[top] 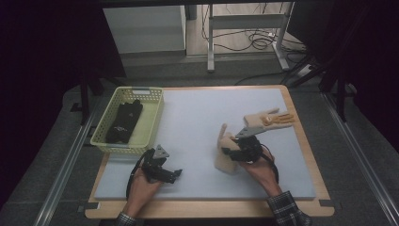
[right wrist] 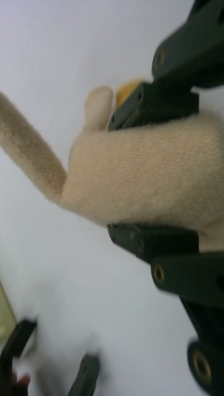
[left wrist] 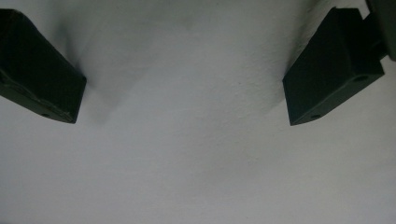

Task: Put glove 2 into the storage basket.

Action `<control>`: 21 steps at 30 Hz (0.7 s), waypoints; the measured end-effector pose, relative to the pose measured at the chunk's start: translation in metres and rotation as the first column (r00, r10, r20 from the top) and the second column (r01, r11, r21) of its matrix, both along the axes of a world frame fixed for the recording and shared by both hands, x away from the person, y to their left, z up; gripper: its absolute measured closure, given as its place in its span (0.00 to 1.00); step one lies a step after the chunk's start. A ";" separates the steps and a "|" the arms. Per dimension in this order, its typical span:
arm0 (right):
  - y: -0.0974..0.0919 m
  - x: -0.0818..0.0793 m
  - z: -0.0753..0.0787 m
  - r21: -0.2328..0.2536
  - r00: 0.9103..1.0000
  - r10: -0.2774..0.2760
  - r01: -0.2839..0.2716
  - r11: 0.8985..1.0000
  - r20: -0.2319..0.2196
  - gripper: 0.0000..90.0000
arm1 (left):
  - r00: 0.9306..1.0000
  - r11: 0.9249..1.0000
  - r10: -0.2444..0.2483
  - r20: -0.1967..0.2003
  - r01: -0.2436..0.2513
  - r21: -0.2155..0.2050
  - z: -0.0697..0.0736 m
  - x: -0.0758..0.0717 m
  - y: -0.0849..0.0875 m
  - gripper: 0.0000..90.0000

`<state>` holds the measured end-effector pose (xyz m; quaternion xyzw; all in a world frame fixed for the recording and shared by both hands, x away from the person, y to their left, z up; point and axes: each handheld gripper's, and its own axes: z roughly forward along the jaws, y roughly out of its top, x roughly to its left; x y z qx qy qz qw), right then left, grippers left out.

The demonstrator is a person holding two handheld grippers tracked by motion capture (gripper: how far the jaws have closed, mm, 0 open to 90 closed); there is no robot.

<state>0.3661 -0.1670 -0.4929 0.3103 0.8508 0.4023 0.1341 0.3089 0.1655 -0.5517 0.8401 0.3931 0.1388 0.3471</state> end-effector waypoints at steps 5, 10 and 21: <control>0.028 0.001 -0.019 -0.019 0.996 0.043 -0.045 0.999 -0.076 0.21 | 1.000 1.000 0.001 -0.001 -0.001 -0.002 0.000 0.000 0.000 0.00; 0.010 -0.001 -0.011 -0.005 0.998 0.002 -0.003 1.000 -0.065 0.17 | 1.000 1.000 0.000 -0.002 0.000 -0.001 0.000 0.000 0.000 0.00; -0.038 0.000 -0.029 -0.063 0.993 -0.110 0.106 0.992 -0.053 0.85 | 1.000 1.000 0.000 -0.002 0.000 -0.001 0.000 0.000 0.000 0.00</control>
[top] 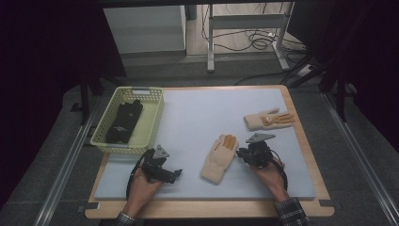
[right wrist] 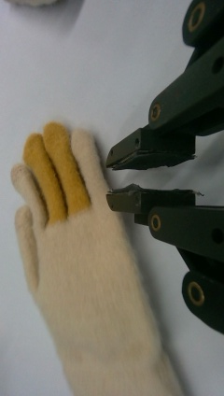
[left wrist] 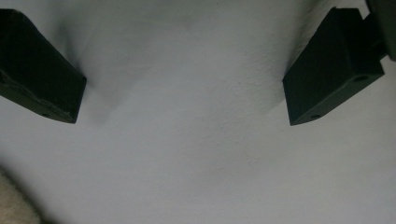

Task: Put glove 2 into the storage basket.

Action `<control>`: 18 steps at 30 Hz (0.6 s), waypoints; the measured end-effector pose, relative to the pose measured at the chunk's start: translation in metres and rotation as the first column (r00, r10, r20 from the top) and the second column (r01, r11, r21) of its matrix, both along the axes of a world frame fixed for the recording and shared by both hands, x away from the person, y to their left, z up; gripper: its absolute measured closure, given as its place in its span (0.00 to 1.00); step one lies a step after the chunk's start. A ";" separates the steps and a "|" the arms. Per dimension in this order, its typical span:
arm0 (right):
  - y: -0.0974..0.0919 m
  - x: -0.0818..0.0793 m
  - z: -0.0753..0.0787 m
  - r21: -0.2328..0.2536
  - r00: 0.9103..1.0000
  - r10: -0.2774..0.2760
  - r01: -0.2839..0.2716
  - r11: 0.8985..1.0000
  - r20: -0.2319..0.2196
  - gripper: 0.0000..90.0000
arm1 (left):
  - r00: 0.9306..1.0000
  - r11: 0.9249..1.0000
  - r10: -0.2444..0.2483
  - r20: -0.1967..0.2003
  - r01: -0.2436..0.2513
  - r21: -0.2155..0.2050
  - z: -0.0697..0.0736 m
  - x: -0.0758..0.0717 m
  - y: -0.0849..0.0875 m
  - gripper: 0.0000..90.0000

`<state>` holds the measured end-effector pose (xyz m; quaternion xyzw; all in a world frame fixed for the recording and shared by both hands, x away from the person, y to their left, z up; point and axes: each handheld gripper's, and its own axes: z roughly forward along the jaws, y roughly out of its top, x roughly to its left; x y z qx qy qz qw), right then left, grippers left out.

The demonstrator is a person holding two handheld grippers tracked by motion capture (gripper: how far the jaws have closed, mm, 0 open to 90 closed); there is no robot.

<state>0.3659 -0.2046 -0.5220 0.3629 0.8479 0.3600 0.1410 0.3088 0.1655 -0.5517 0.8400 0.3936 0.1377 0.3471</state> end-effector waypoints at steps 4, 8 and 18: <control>0.008 0.009 -0.006 0.009 0.999 -0.018 0.017 1.000 0.030 0.85 | 1.000 1.000 0.001 0.001 -0.001 -0.001 0.000 0.000 0.000 0.00; 0.019 0.022 -0.008 0.007 0.999 -0.017 0.016 1.000 0.043 0.83 | 1.000 1.000 0.001 0.001 -0.001 -0.001 0.000 0.000 0.000 0.00; 0.006 0.036 -0.002 0.030 0.998 -0.053 0.052 0.998 0.038 0.68 | 1.000 1.000 0.000 0.000 0.000 0.000 0.000 0.000 0.000 0.00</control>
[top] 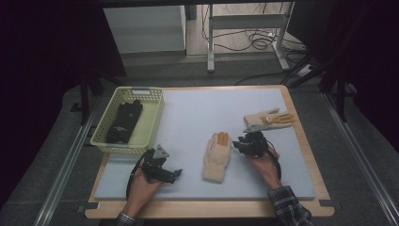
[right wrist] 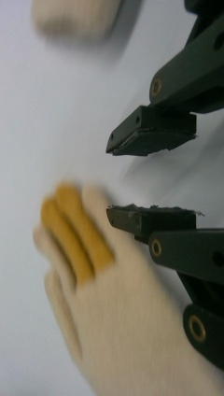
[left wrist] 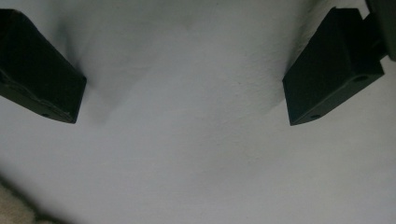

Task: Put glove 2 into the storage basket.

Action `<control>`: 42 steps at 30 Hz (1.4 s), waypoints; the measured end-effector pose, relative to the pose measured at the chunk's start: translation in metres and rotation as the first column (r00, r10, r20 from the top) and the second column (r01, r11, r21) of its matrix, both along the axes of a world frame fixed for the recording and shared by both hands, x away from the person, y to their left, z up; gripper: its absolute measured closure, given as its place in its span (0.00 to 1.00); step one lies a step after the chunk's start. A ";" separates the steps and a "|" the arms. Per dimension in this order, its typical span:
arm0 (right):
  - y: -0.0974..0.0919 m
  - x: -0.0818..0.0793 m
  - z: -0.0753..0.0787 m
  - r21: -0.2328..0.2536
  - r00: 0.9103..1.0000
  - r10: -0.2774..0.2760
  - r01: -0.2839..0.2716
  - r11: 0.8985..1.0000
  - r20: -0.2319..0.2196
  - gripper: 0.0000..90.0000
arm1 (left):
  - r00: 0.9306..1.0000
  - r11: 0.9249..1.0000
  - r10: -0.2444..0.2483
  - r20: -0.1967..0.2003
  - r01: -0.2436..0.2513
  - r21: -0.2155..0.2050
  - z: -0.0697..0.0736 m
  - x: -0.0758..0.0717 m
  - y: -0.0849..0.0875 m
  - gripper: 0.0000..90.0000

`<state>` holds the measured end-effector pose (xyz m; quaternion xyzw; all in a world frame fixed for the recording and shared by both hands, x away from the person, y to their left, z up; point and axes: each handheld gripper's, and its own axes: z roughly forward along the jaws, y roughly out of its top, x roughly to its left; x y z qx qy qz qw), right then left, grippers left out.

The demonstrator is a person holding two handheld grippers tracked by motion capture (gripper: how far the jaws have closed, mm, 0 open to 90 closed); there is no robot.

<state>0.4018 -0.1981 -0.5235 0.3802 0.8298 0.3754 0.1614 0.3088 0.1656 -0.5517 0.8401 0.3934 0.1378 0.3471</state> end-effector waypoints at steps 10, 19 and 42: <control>-0.059 0.023 0.021 -0.006 0.982 -0.187 0.187 0.982 0.028 0.67 | 1.000 1.000 0.002 0.000 -0.002 -0.001 0.000 0.000 0.000 0.00; -0.086 0.056 0.029 0.005 0.942 -0.335 0.335 0.942 0.031 0.54 | 1.000 1.000 0.000 0.000 0.000 0.000 0.000 0.000 0.000 0.00; -0.080 0.078 0.020 -0.129 0.929 -0.360 0.369 0.921 0.086 0.70 | 1.000 1.000 0.000 0.000 0.000 0.000 0.000 0.000 0.000 0.00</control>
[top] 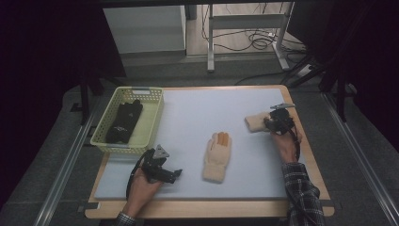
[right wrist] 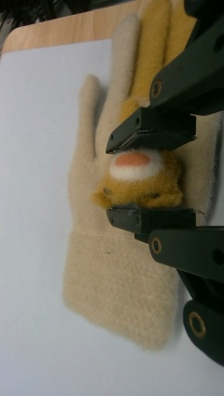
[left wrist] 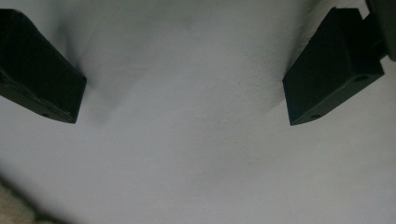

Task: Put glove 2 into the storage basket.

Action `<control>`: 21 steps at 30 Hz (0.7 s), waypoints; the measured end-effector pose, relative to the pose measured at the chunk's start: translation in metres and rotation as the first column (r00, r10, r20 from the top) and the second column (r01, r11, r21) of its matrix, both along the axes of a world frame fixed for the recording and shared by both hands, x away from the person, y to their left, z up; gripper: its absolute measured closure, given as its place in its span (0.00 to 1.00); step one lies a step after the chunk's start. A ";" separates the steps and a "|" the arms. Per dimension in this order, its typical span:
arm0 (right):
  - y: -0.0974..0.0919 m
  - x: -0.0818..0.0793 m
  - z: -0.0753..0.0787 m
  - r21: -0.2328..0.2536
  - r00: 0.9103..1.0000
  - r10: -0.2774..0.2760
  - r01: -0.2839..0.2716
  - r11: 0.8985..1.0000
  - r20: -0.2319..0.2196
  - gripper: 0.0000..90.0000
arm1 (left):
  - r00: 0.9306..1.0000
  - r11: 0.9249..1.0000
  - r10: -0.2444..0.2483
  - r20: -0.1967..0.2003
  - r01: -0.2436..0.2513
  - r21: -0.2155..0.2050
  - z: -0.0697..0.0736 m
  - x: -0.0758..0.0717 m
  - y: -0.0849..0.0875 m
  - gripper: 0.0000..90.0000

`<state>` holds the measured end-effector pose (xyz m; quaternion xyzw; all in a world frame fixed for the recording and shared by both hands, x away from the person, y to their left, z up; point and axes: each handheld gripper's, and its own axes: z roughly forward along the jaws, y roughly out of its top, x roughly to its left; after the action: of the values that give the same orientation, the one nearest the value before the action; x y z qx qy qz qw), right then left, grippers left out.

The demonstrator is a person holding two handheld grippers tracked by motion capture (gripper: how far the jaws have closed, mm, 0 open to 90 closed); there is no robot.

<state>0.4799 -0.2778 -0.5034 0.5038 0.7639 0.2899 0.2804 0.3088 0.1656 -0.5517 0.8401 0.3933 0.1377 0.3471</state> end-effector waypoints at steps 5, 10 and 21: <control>-0.003 -0.013 0.011 0.020 0.998 0.060 -0.061 0.998 0.025 0.70 | 1.000 1.000 0.000 0.000 0.000 0.000 0.000 0.000 0.000 0.00; -0.001 -0.032 0.025 0.037 0.988 0.143 -0.145 0.989 0.060 0.70 | 1.000 1.000 0.000 0.000 0.000 0.000 0.000 0.000 0.000 0.00; 0.016 -0.077 0.055 0.090 0.924 0.371 -0.379 0.921 0.095 0.70 | 1.000 1.000 0.002 0.000 -0.002 -0.002 0.000 0.000 0.000 0.00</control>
<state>0.4032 -0.2618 -0.4487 0.3511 0.8184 0.3976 0.2211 0.3088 0.1654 -0.5518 0.8394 0.3944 0.1377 0.3477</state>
